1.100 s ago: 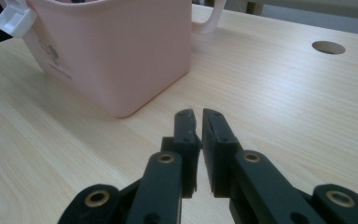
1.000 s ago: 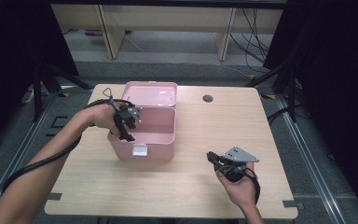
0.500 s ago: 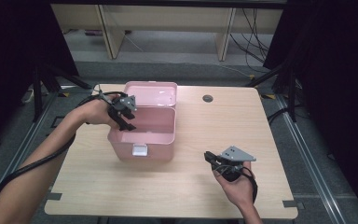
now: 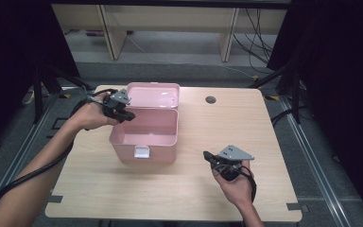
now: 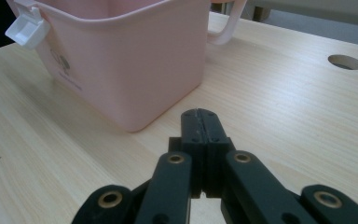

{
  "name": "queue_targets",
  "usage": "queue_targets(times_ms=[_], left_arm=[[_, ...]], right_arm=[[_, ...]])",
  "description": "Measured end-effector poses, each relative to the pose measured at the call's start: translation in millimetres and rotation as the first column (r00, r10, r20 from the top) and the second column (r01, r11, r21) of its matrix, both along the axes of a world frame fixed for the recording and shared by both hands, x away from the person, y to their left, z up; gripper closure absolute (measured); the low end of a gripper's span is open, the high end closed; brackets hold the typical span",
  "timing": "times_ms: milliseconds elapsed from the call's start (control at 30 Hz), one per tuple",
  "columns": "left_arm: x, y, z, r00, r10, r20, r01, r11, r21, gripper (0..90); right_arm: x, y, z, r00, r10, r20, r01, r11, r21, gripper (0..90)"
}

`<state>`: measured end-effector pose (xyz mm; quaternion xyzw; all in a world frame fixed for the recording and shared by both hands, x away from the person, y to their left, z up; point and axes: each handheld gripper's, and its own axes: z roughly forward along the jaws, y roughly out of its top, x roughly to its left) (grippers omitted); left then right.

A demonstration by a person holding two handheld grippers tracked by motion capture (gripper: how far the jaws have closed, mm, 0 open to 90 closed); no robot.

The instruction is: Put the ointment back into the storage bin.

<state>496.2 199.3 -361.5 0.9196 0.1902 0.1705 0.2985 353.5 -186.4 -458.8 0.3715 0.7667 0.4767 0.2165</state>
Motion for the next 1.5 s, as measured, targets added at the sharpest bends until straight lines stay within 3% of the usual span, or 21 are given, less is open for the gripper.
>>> queue_targets(times_ms=[133, 233, 267, 367, 400, 533, 567, 600, 633, 767, 800, 833, 933, 967, 1067, 1100, 1300, 1367, 1400, 1433, 1500], left_arm=[[-0.4, 6.6, -2.1, 0.9977, 0.066, 0.015, -0.065, 0.9965, -0.054, 90.0], [0.9, 11.9, -3.2, 0.9929, 0.116, 0.027, -0.113, 0.9884, -0.102, 90.0], [1.6, 14.1, -2.8, 0.9894, 0.141, 0.033, -0.137, 0.9843, -0.112, 90.0], [3.6, 20.4, -1.7, 0.9775, 0.204, 0.052, -0.197, 0.9729, -0.121, 90.0], [5.1, 22.9, -0.7, 0.9748, 0.214, 0.063, -0.205, 0.9710, -0.123, 90.0], [5.7, 26.9, 1.2, 0.9656, 0.248, 0.078, -0.233, 0.9593, -0.159, 90.0], [5.6, 27.0, 1.3, 0.9629, 0.258, 0.081, -0.241, 0.9550, -0.173, 90.0], [5.9, 27.7, 2.2, 0.9595, 0.268, 0.088, -0.249, 0.9518, -0.179, 89.9], [5.8, 26.8, 1.5, 0.9555, 0.283, 0.085, -0.260, 0.9429, -0.208, 89.8], [7.8, 28.3, 3.2, 0.9462, 0.311, 0.089, -0.284, 0.9308, -0.230, 86.4], [8.6, 29.8, 4.1, 0.9462, 0.308, 0.099, -0.282, 0.9346, -0.217, 85.7], [9.6, 29.1, 3.8, 0.9412, 0.325, 0.094, -0.296, 0.9259, -0.235, 85.4], [13.0, 30.2, 4.4, 0.9347, 0.342, 0.098, -0.309, 0.9179, -0.248, 83.4], [13.0, 29.4, 4.2, 0.9289, 0.362, 0.076, -0.332, 0.9060, -0.263, 82.3], [16.2, 29.8, 5.9, 0.9175, 0.390, 0.078, -0.358, 0.8952, -0.265, 76.2], [18.1, 31.2, 6.3, 0.9154, 0.393, 0.088, -0.358, 0.8949, -0.266, 73.5], [28.7, 34.3, 5.9, 0.8798, 0.472, 0.060, -0.432, 0.8458, -0.313, 62.0], [32.1, 34.7, 4.7, 0.8722, 0.486, 0.057, -0.448, 0.8401, -0.306, 58.7], [33.9, 34.0, 3.1, 0.8678, 0.494, 0.051, -0.455, 0.8319, -0.318, 57.2], [35.4, 34.9, 2.8, 0.8664, 0.497, 0.048, -0.461, 0.8329, -0.306, 55.6], [39.1, 35.4, 0.7, 0.8575, 0.513, 0.040, -0.477, 0.8215, -0.313, 53.4]], right_arm=[[3.1, 4.4, 0.9, 0.9999, 0.002, 0.011, -0.002, 1.000, 0.000, 90.0], [4.8, 7.6, 1.8, 0.9999, 0.004, 0.011, -0.004, 1.000, 0.005, 90.0], [3.6, 9.5, 2.9, 0.9999, -0.004, -0.011, 0.005, 1.000, 0.011, 90.0], [5.9, 13.6, 5.1, 1.0000, 0.003, -0.003, -0.003, 1.000, 0.011, 90.0], [6.2, 17.0, 5.8, 1.0000, -0.008, -0.006, 0.008, 0.999, 0.033, 90.0], [12.7, 25.6, 13.2, 0.9990, 0.026, 0.036, -0.027, 0.999, 0.022, 90.0], [12.0, 30.6, 14.8, 0.9995, 0.012, 0.029, -0.014, 0.999, 0.045, 90.0], [13.8, 31.2, 17.0, 0.9985, 0.037, 0.040, -0.038, 0.999, 0.024, 90.0], [14.1, 36.7, 18.9, 0.9983, 0.036, 0.047, -0.038, 0.998, 0.040, 90.0], [14.5, 51.1, 25.0, 0.9961, 0.069, 0.054, -0.072, 0.996, 0.046, 90.0], [14.6, 57.3, 26.5, 0.9953, 0.073, 0.063, -0.077, 0.995, 0.062, 90.0], [13.1, 61.4, 28.4, 0.9957, 0.077, 0.051, -0.080, 0.994, 0.068, 90.0], [13.3, 83.5, 33.2, 0.9892, 0.129, 0.069, -0.134, 0.989, 0.069, 90.0], [14.2, 90.3, 33.0, 0.9861, 0.147, 0.076, -0.154, 0.984, 0.085, 90.0], [15.9, 111.9, 34.9, 0.9795, 0.183, 0.085, -0.188, 0.981, 0.052, 90.0], [15.5, 119.5, 34.2, 0.9804, 0.183, 0.072, -0.188, 0.980, 0.068, 90.0], [17.2, 146.4, 31.3, 0.9720, 0.229, 0.052, -0.232, 0.972, 0.043, 90.0], [16.4, 152.0, 29.8, 0.9713, 0.234, 0.046, -0.236, 0.971, 0.047, 90.0], [16.8, 153.7, 29.2, 0.9692, 0.241, 0.048, -0.243, 0.969, 0.039, 90.0], [17.8, 156.0, 28.0, 0.9674, 0.244, 0.068, -0.246, 0.969, 0.032, 90.0], [16.4, 158.5, 27.7, 0.9685, 0.247, 0.035, -0.248, 0.968, 0.032, 90.0]])
